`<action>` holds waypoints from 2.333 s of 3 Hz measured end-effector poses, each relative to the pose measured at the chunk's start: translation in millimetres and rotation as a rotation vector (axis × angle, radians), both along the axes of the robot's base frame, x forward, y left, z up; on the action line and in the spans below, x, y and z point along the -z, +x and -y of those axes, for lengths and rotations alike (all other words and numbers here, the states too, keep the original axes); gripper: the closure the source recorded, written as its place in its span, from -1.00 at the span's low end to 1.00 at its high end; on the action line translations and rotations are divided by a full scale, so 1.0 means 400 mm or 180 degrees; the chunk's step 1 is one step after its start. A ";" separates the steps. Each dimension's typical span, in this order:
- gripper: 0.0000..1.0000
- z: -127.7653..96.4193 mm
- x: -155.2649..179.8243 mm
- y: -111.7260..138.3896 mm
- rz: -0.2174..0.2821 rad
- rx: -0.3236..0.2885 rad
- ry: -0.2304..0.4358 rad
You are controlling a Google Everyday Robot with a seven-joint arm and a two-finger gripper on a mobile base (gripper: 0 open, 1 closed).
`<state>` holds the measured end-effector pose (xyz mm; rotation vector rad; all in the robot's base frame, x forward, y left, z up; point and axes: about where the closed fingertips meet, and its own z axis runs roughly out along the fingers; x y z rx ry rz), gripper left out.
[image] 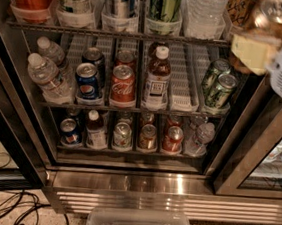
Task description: Pick orange can from top shelf of fridge
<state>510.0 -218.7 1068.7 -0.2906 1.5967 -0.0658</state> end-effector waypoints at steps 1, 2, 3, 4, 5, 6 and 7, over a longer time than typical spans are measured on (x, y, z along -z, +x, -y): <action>1.00 -0.015 0.101 -0.062 -0.0420 -0.0269 -0.0059; 1.00 -0.047 0.149 -0.089 -0.0754 -0.0641 -0.0116; 1.00 -0.111 0.161 -0.101 -0.0990 -0.1128 -0.0134; 1.00 -0.206 0.175 -0.129 -0.1203 -0.1722 -0.0112; 1.00 -0.285 0.179 -0.174 -0.1450 -0.2282 -0.0010; 1.00 -0.327 0.186 -0.208 -0.1612 -0.2547 0.0038; 1.00 -0.327 0.186 -0.208 -0.1612 -0.2547 0.0038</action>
Offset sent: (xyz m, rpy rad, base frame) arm -0.0603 0.0487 -0.0812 -0.0477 0.4505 0.4601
